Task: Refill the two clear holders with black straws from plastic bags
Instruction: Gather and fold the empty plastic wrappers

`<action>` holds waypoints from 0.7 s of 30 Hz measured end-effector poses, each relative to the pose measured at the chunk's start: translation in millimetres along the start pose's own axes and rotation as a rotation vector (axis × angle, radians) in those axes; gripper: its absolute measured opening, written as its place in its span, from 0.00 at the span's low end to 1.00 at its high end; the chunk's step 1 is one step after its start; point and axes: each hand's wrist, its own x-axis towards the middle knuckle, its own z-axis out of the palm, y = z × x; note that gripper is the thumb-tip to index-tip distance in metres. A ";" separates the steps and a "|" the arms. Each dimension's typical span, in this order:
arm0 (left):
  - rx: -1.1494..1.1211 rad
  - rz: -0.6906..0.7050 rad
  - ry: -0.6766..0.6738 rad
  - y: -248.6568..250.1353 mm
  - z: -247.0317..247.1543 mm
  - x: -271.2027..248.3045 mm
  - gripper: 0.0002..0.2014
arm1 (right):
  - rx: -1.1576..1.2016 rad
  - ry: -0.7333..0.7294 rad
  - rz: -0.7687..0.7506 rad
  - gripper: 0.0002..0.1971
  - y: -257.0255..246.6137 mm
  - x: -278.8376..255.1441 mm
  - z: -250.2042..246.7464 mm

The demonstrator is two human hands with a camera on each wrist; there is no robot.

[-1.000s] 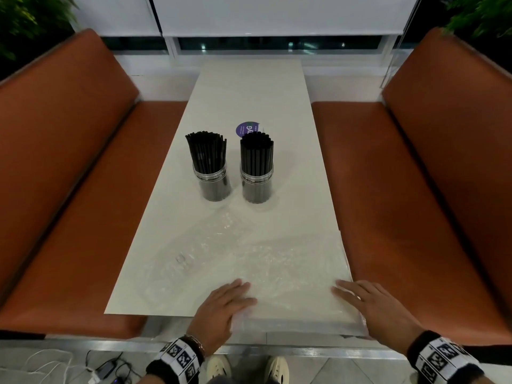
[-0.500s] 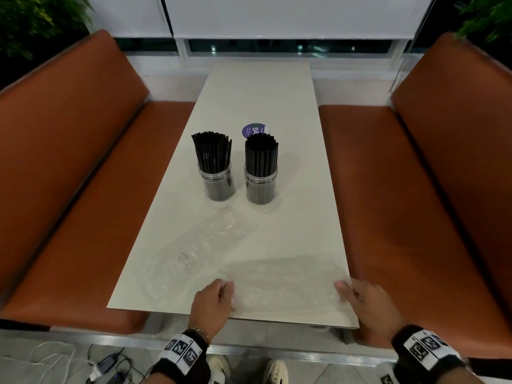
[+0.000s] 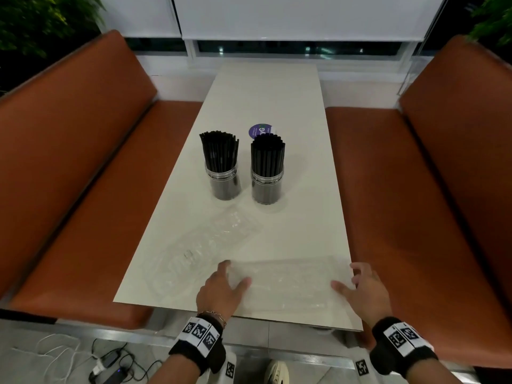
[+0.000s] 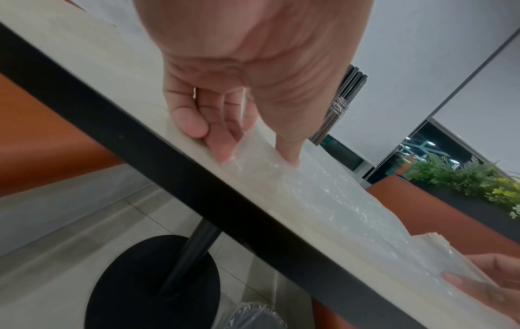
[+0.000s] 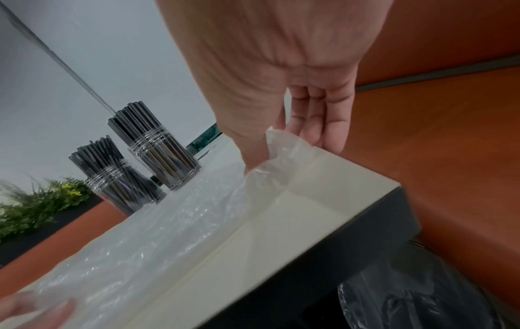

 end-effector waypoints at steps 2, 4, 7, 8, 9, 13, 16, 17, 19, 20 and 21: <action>-0.022 0.007 -0.042 3.5 -4.4 0.4 0.25 | -0.086 -0.019 0.003 0.32 -1.6 5.2 -2.6; -0.125 0.006 -0.057 3.7 -5.4 -1.4 0.15 | -0.167 -0.042 -0.006 0.27 -3.7 10.3 -7.9; -0.328 0.044 -0.051 -0.3 -7.9 -10.0 0.09 | -0.161 -0.103 -0.019 0.21 -8.1 16.7 -14.9; -0.383 0.060 -0.052 -2.6 -11.5 -14.4 0.09 | -0.117 -0.125 -0.032 0.19 -11.0 17.5 -18.3; -0.431 0.068 -0.054 -7.0 -16.9 -18.5 0.09 | -0.031 -0.150 -0.039 0.16 -15.5 17.9 -22.2; -0.668 0.051 -0.091 -34.3 -62.1 -27.1 0.10 | 0.334 -0.195 -0.146 0.17 -68.1 11.2 -45.0; -0.711 0.023 -0.026 -57.2 -108.3 -22.1 0.13 | 0.466 -0.208 -0.253 0.14 -134.6 9.5 -48.1; -0.703 -0.005 0.010 -64.9 -122.7 -17.6 0.11 | 0.490 -0.203 -0.286 0.14 -156.4 14.3 -41.8; -0.682 -0.069 0.077 -82.3 -145.5 -2.9 0.07 | 0.505 -0.188 -0.338 0.17 -196.0 26.2 -19.0; -0.650 -0.104 0.107 -90.5 -152.3 6.6 0.06 | 0.509 -0.184 -0.357 0.19 -213.8 30.4 -5.8; -0.601 -0.135 0.126 -99.3 -156.5 17.6 0.05 | 0.498 -0.174 -0.371 0.21 -228.1 36.7 9.1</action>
